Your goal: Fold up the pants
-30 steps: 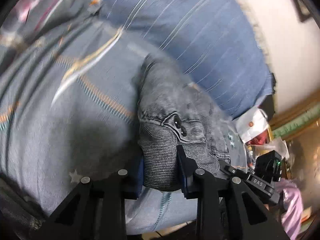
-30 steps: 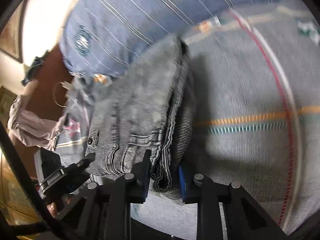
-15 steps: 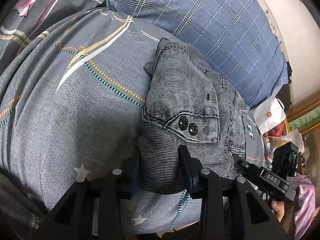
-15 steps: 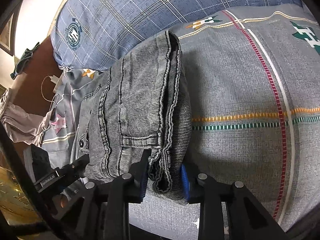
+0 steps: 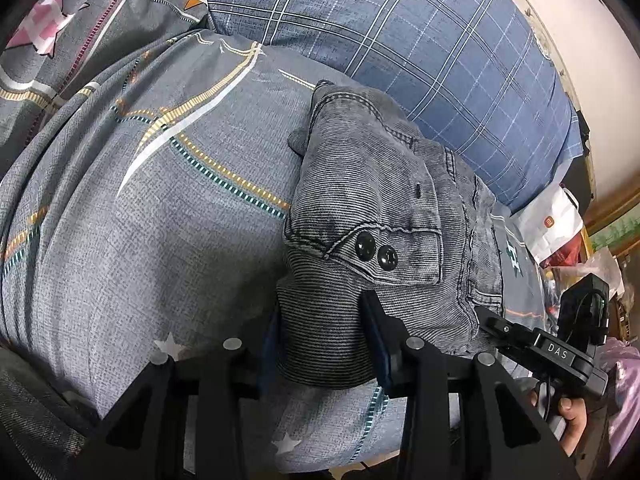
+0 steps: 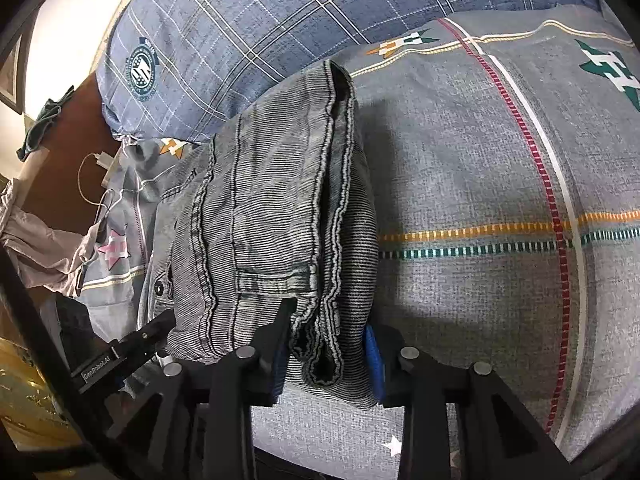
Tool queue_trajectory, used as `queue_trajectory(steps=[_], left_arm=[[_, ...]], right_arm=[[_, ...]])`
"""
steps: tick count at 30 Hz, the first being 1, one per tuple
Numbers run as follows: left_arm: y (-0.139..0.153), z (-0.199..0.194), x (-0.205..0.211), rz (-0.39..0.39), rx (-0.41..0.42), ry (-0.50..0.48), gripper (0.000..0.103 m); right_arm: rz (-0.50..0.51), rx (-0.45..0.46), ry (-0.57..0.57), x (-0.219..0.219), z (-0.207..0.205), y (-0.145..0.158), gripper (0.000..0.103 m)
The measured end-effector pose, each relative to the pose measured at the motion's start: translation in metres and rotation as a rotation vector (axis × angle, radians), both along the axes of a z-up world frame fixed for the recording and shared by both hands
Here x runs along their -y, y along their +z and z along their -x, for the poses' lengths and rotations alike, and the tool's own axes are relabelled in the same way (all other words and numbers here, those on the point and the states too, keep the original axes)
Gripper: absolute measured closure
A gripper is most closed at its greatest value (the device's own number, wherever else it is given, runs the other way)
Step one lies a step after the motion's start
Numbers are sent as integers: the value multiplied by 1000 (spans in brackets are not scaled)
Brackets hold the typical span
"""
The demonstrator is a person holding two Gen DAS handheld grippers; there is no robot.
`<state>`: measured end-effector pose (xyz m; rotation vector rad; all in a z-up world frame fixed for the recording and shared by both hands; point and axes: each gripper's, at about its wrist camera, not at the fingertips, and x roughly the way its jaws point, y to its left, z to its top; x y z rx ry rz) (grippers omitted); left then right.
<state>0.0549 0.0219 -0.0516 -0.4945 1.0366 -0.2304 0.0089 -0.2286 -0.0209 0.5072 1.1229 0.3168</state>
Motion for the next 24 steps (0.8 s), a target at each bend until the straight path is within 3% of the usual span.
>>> queue_trajectory(steps=[3, 6, 9, 12, 14, 16, 18, 24], left_arm=[[-1, 1, -1, 5, -1, 3, 60], [-1, 2, -1, 6, 7, 4, 62], [9, 8, 2, -4, 58, -6, 70], [25, 17, 1, 15, 139, -8, 71], [15, 12, 4, -9, 86, -20, 71], [1, 7, 6, -26, 24, -24, 70], [4, 6, 3, -7, 31, -25, 69], [0, 1, -4, 15, 16, -10, 66]], right_arm=[[-1, -10, -9, 2, 0, -3, 59], [-7, -13, -1, 2, 1, -4, 60], [-22, -3, 5, 2, 2, 0, 75], [-18, 67, 4, 2, 9, 19, 76], [-14, 80, 0, 3, 12, 22, 76], [16, 35, -1, 0, 9, 11, 76], [19, -6, 3, 0, 6, -2, 76], [25, 12, 5, -2, 7, 1, 71]])
